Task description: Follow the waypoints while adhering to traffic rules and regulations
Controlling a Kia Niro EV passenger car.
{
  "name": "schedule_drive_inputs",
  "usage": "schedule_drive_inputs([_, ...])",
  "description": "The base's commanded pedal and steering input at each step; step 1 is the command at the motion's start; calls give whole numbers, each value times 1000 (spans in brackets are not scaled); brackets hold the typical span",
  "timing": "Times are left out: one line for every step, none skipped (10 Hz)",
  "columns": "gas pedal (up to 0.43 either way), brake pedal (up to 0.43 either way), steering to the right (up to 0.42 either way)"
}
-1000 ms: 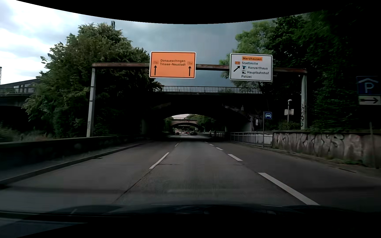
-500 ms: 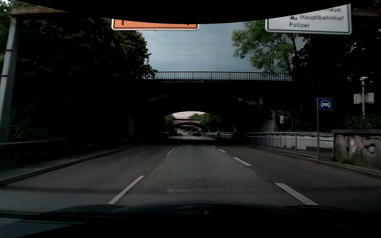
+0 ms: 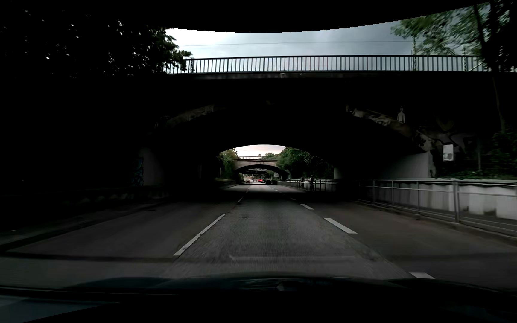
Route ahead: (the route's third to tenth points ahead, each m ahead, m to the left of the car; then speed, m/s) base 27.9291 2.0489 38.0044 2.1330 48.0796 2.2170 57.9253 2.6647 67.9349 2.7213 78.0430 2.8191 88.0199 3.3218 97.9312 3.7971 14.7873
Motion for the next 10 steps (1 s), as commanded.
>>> schedule_drive_inputs([98,0,-9])
schedule_drive_inputs([98,0,-9])
schedule_drive_inputs([98,0,-9])
schedule_drive_inputs([98,0,-8])
schedule_drive_inputs([87,0,-6])
schedule_drive_inputs([87,0,-4])
schedule_drive_inputs([87,0,-4])
schedule_drive_inputs([87,0,-4])
schedule_drive_inputs([87,0,-4])
schedule_drive_inputs([87,0,-4])
